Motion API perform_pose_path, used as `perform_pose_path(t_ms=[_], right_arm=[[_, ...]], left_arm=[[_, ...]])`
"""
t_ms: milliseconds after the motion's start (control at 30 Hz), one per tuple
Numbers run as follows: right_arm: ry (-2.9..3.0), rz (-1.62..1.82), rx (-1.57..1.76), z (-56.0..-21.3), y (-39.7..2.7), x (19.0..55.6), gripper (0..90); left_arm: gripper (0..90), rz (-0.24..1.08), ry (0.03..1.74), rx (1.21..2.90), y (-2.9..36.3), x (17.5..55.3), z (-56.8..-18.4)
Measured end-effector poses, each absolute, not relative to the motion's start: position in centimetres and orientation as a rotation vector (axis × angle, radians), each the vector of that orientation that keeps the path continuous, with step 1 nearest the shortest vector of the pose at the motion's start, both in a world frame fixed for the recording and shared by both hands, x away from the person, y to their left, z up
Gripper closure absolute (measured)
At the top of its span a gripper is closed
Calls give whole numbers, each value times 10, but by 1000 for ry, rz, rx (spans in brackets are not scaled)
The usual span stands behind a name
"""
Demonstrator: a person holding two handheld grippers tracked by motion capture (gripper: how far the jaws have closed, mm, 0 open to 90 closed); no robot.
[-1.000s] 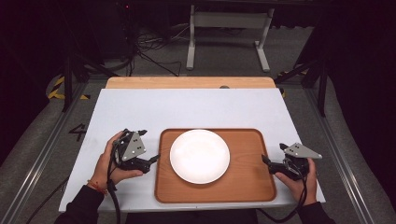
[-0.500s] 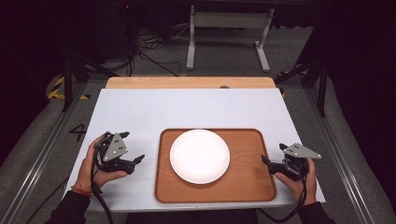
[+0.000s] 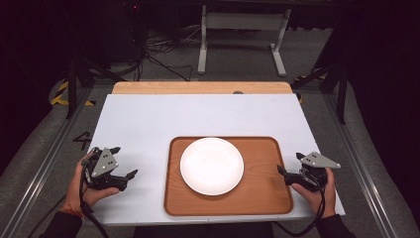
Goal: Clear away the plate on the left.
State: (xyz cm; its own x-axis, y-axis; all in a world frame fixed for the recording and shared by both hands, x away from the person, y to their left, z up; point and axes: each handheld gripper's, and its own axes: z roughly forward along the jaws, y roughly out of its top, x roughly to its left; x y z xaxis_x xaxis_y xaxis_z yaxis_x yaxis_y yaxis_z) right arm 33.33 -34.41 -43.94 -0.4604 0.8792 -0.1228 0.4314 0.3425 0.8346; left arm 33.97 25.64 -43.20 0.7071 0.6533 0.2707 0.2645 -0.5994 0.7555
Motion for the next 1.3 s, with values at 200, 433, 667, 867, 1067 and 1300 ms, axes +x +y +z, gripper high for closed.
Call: perform_pose_path(t_ms=[200, 433, 667, 867, 1067, 1300], right_arm=[[2038, 1014, 1144, -440, -345, 334, 161], [2038, 1015, 1148, -441, -346, 334, 161], [2037, 1013, 1147, -441, -347, 333, 161], [2039, 1014, 1144, -441, -347, 332, 160], [2039, 1012, 1141, -441, -346, 332, 160], [2042, 999, 1131, -440, -343, 330, 160]], left_arm=[[105, 708, 735, 2227, 266, 338, -442], [106, 697, 785, 2212, 280, 332, -449], [104, 677, 844, 2152, 298, 322, -453], [102, 650, 878, 2127, 304, 316, -457], [104, 643, 877, 2107, 306, 312, -458], [105, 641, 869, 2084, 305, 311, -457]])
